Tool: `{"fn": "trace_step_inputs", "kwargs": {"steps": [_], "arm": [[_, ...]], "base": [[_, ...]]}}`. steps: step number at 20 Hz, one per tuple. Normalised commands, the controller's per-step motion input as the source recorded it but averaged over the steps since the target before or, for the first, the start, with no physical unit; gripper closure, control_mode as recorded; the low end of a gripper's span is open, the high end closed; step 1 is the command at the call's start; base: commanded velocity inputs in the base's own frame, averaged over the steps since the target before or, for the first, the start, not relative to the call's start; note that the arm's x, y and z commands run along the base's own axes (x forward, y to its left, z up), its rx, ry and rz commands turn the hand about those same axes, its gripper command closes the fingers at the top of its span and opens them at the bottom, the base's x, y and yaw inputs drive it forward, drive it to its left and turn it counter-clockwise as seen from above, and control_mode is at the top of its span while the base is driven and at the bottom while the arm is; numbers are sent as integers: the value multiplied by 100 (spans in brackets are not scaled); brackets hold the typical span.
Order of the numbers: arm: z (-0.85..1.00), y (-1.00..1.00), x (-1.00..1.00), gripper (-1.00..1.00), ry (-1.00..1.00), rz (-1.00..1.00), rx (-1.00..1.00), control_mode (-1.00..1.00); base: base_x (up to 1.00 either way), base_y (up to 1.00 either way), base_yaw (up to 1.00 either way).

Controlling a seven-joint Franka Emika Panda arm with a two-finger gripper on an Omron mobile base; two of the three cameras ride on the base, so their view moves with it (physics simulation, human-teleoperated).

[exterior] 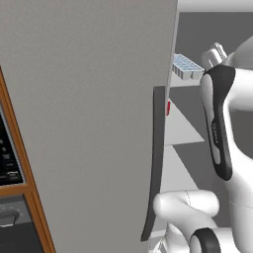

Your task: Open the freezer door, pick up the ice cube tray from the freezer, and place it on the dining counter.

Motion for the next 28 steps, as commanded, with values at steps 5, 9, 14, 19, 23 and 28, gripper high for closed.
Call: {"fn": "trace_step_inputs", "kwargs": {"steps": [5,9,14,19,23,28], "arm": [[14,-14,53,-100,0,-3,24,-100],[2,-1,45,-100,-6,0,11,-100],[-1,-7,30,-100,-20,0,5,-100],[-2,-16,45,-100,-11,0,1,-100],[-7,-23,59,-100,0,0,1,-100],[-7,-21,57,-100,0,1,0,-100]], "base": [[0,0,0],[0,0,0],[0,0,0],[0,0,0],[0,0,0],[0,0,0]]}}
